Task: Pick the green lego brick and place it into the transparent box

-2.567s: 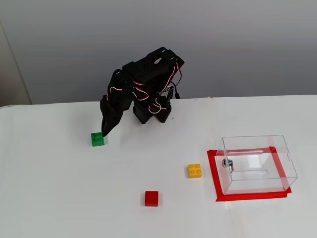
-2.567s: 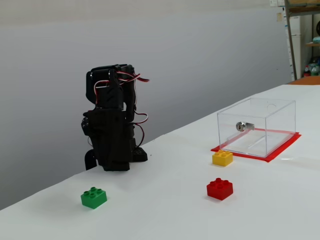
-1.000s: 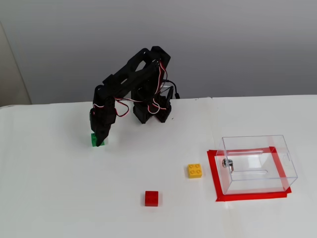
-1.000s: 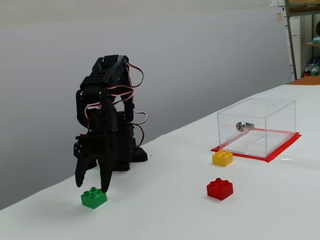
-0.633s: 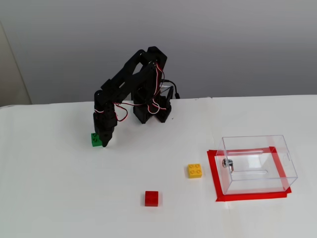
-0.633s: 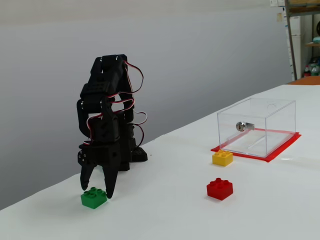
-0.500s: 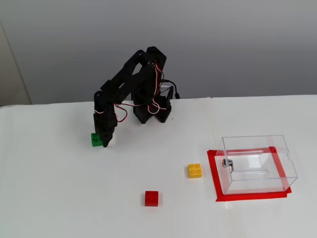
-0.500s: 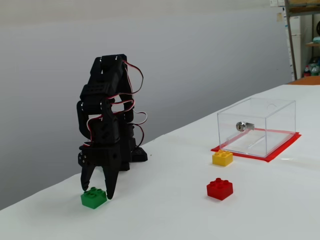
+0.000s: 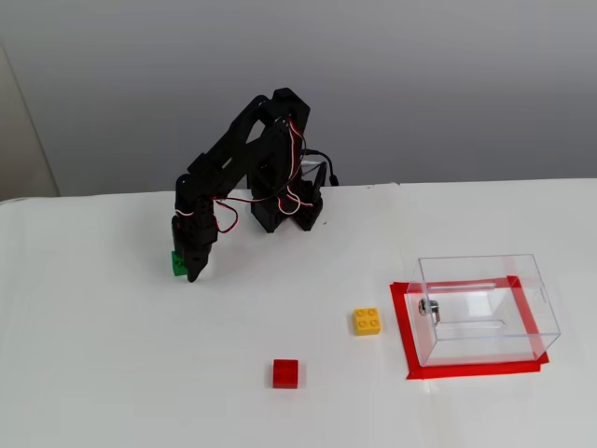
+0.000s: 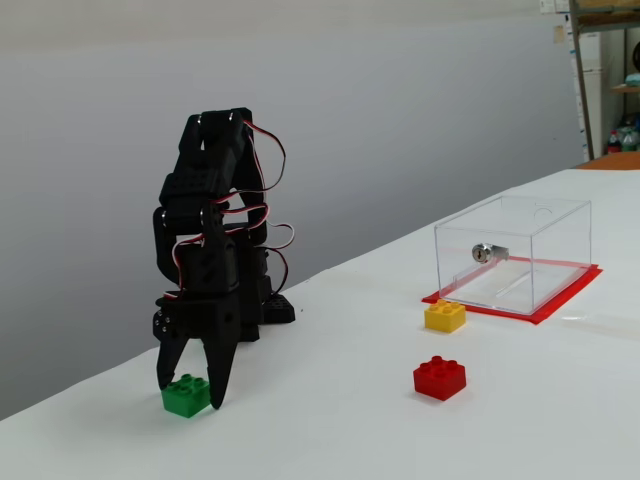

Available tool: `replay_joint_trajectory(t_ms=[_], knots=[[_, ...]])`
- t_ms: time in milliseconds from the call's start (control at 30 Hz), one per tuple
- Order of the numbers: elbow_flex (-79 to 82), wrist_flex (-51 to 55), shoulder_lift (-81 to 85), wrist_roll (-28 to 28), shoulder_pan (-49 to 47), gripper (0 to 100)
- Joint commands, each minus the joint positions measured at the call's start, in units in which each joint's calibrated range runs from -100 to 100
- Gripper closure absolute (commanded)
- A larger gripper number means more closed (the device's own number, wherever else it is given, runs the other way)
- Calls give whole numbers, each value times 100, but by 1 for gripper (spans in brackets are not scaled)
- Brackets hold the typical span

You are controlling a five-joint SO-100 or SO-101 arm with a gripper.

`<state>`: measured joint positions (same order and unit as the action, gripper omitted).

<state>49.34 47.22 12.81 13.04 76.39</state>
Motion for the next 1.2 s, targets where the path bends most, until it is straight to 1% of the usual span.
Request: replay_joint_trajectory(t_ms=[0, 100, 133, 267, 400, 667, 833, 933, 1167], knots=[[12, -4, 13, -41, 62, 65], [12, 4, 13, -41, 76, 66], [12, 22, 13, -47, 76, 68], [12, 30, 21, -52, 84, 84], [12, 30, 30, -156, 113, 89], [-42, 30, 132, -219, 232, 88], [-88, -22, 658, -219, 158, 88], [-133, -30, 1269, -240, -71, 88], [-277, 248, 2923, -271, -966, 88]])
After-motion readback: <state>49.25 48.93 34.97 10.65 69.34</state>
